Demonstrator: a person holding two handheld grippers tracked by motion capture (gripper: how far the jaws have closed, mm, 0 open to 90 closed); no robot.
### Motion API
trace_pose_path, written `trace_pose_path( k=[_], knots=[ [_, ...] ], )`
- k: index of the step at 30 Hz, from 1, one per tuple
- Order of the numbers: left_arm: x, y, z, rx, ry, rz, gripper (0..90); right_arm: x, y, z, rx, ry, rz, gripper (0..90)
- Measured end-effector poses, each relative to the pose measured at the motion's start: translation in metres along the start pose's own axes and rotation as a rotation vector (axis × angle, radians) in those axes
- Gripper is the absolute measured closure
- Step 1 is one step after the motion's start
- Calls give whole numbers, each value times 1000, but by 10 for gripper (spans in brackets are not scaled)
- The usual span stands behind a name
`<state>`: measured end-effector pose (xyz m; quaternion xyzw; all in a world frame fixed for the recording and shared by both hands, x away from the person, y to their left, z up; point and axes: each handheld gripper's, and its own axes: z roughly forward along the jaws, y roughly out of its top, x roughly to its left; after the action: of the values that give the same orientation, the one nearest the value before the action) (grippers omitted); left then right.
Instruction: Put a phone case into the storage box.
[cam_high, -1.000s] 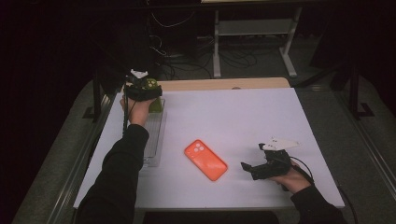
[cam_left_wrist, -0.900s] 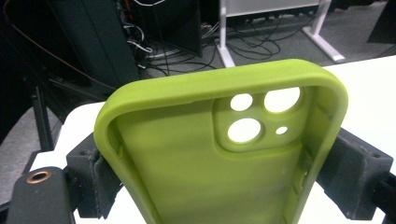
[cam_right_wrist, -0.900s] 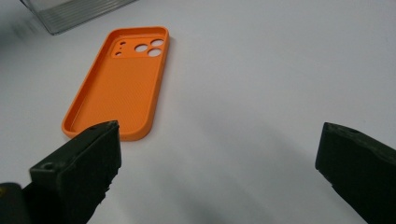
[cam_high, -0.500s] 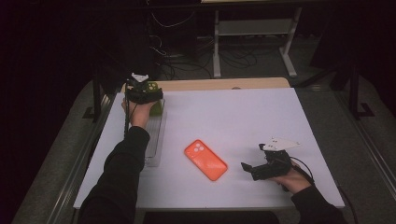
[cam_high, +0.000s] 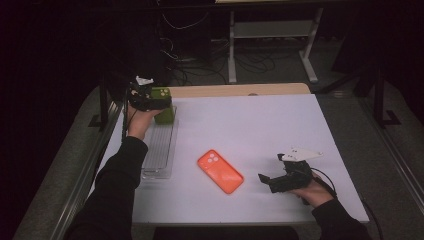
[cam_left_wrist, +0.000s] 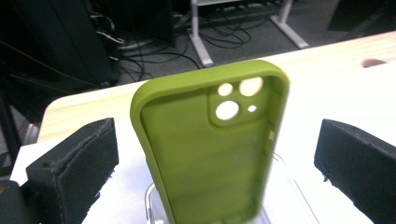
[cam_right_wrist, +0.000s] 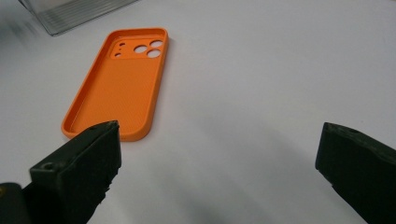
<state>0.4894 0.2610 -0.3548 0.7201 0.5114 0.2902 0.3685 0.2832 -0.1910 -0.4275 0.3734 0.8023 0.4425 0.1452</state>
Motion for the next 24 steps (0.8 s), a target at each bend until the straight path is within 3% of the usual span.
trace_pose_path(
  k=[9,15,24],
  knots=[
    [-3,6,-33,18,-73,58,0,-1,1,0,-5,0,-1,0],
    [-14,3,-54,30,-155,108,0,0,2,1,9,8,2,0],
    [-35,-5,-78,22,-291,135,0,0,1,2,14,10,1,0]
  ],
)
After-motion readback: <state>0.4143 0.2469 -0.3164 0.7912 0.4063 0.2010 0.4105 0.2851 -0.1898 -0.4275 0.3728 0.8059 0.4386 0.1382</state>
